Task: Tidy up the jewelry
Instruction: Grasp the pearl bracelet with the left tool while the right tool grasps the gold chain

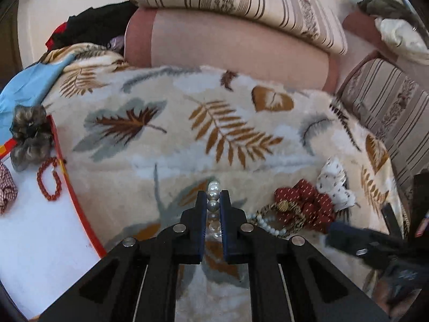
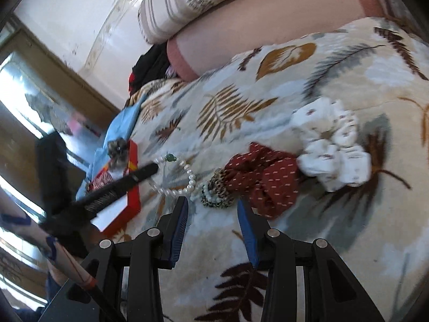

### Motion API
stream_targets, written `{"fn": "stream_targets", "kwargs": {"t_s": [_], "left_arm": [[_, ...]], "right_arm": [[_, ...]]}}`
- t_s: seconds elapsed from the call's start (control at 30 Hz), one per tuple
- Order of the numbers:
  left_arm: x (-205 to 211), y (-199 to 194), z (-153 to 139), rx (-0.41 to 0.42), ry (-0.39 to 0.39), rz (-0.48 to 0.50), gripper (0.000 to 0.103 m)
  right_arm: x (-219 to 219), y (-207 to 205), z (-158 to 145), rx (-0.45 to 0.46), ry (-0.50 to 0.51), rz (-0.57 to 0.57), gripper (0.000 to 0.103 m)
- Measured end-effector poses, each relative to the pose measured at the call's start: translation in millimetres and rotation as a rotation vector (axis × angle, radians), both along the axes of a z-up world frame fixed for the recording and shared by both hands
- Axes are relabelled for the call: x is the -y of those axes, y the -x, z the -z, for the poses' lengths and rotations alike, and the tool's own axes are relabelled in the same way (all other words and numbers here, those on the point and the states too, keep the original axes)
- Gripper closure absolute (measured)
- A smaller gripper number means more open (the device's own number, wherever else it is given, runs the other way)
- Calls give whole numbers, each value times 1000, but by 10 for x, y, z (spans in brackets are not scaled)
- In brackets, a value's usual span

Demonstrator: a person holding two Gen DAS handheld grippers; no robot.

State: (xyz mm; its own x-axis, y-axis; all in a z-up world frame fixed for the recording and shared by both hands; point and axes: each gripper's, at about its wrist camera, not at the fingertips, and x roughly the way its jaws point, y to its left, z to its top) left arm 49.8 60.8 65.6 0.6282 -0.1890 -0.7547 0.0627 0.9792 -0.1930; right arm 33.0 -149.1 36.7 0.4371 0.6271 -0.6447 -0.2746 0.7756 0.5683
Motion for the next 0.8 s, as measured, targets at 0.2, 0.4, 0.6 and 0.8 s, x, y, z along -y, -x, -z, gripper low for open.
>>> {"fn": "stream_targets", "kwargs": {"t_s": [0.2,0.4,0.6,0.8], "left_arm": [[4,-27,-22,29,-31,21,94],[-52,-47,-34,41,-36,17,94],[-57,1,-108,79,-25,14,94],[-60,-34,-92,79,-21,12,94]], "right_arm": [[-144,-227,249,-62,38,8,62],[-260,-111,27,75,42,-39,96],[-10,129,-445,204,-127,-46,96],[56,215,-520,247,-27,-21,96]]}}
